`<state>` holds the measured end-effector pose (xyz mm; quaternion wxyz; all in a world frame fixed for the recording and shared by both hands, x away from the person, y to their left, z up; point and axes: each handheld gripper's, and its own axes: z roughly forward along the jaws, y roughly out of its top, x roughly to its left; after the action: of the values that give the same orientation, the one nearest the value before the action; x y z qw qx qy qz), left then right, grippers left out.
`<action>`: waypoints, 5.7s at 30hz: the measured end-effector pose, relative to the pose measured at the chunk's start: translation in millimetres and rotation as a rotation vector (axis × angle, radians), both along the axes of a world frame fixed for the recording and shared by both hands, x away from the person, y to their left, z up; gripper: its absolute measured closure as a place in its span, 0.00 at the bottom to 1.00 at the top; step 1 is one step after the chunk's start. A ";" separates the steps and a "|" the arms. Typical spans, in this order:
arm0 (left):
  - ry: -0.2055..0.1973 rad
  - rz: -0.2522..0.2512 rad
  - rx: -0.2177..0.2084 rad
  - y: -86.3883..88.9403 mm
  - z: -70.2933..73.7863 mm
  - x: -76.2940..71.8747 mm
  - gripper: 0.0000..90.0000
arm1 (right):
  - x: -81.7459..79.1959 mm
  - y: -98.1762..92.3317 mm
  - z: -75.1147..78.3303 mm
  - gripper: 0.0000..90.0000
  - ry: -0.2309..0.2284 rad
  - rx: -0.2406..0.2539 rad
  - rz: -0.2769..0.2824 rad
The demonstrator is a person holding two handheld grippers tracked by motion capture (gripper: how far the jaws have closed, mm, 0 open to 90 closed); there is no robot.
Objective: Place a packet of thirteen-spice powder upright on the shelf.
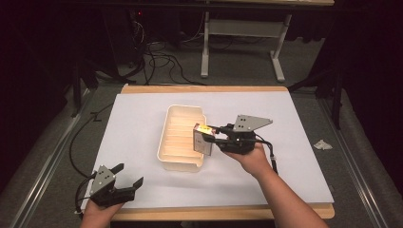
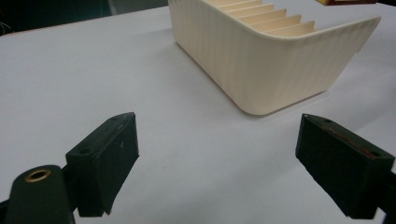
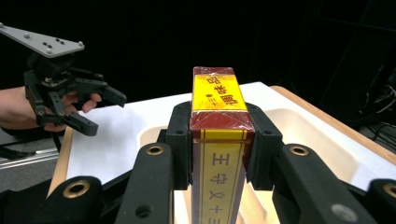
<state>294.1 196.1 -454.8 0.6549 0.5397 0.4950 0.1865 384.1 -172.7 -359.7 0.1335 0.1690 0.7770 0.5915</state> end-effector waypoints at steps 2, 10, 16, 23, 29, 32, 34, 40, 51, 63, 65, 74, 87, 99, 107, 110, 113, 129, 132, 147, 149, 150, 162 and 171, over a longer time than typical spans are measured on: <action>0.001 0.000 -0.002 0.4 0.2 0.1 0.15 | 0.2 6.4 0.9 0.76 -0.004 -0.001 0.013; 0.001 -0.001 -0.004 0.4 0.2 -0.1 0.15 | 2.1 19.6 0.9 0.76 -0.003 0.002 0.045; 0.001 -0.001 -0.004 0.4 0.1 0.1 0.15 | 3.3 32.8 1.1 0.76 -0.009 0.006 0.071; 0.001 -0.001 -0.004 0.1 -0.3 0.4 0.15 | 1.7 44.4 0.3 0.76 -0.010 0.010 0.095; 0.001 -0.004 -0.003 0.0 -0.2 -0.1 0.15 | 0.6 51.6 -1.7 0.76 -0.010 -0.002 0.118; 0.002 -0.004 -0.004 0.3 -0.1 -0.2 0.15 | 1.1 54.9 -3.7 0.76 -0.012 -0.014 0.126; 0.002 -0.004 -0.003 0.4 -0.1 -0.2 0.15 | 1.1 56.2 -4.7 0.76 -0.008 -0.010 0.129; 0.002 -0.002 -0.006 0.7 0.1 -0.3 0.15 | 0.9 62.5 -9.2 0.76 -0.002 -0.025 0.136; 0.003 -0.004 -0.001 0.6 -0.2 -0.4 0.16 | 0.6 68.7 -21.7 0.76 0.014 -0.050 0.140; 0.007 -0.006 0.000 0.4 -0.8 -0.2 0.16 | 3.7 72.3 -38.2 0.76 0.036 -0.083 0.129; 0.007 -0.006 -0.001 0.4 -0.8 -0.2 0.16 | 3.6 72.6 -39.9 0.76 0.042 -0.084 0.127; 0.006 -0.007 0.003 0.0 -0.9 -0.4 0.16 | 4.9 75.0 -49.5 0.76 0.054 -0.101 0.119; 0.005 -0.007 0.003 0.0 -0.9 -0.6 0.16 | 7.1 78.0 -59.3 0.76 0.068 -0.116 0.112; 0.005 -0.008 0.003 -0.3 -1.0 -0.8 0.16 | 7.3 74.7 -62.5 0.75 0.081 -0.116 0.104; 0.007 -0.009 -0.001 -0.9 -1.0 -0.8 0.16 | 5.9 70.0 -63.3 0.75 0.088 -0.120 0.096; 0.008 -0.009 0.001 -1.0 -1.1 -0.8 0.16 | 4.9 68.2 -64.3 0.74 0.090 -0.118 0.090; 0.009 -0.009 0.002 -1.1 -1.2 -0.9 0.16 | 4.6 66.6 -64.9 0.74 0.089 -0.122 0.088; 0.009 -0.008 0.006 -1.3 -1.7 -0.9 0.16 | 3.5 64.2 -67.2 0.72 0.085 -0.125 0.074; 0.008 -0.008 0.006 -1.2 -1.7 -1.0 0.16 | 3.8 63.8 -67.1 0.70 0.083 -0.131 0.071; 0.007 -0.007 0.003 -1.4 -1.3 -1.1 0.16 | 3.9 64.7 -64.9 0.55 0.077 -0.121 0.062; 0.008 -0.007 0.001 -1.4 -1.2 -1.1 0.16 | 3.5 64.8 -64.3 0.55 0.080 -0.118 0.060; 0.007 -0.007 0.003 -1.3 -1.2 -1.1 0.16 | 3.7 65.0 -63.2 0.53 0.078 -0.103 0.063; 0.006 -0.009 0.002 -1.5 -0.9 -1.0 0.16 | 2.7 64.6 -47.7 0.50 0.062 -0.080 0.066; 0.005 -0.011 0.000 -2.9 -1.0 -0.8 0.16 | 1.1 58.0 -37.0 0.49 0.057 -0.062 0.050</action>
<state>293.4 193.2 -455.8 0.6546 0.5430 0.4938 0.1814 385.2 -114.7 -396.7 0.1015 0.1620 0.8023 0.5655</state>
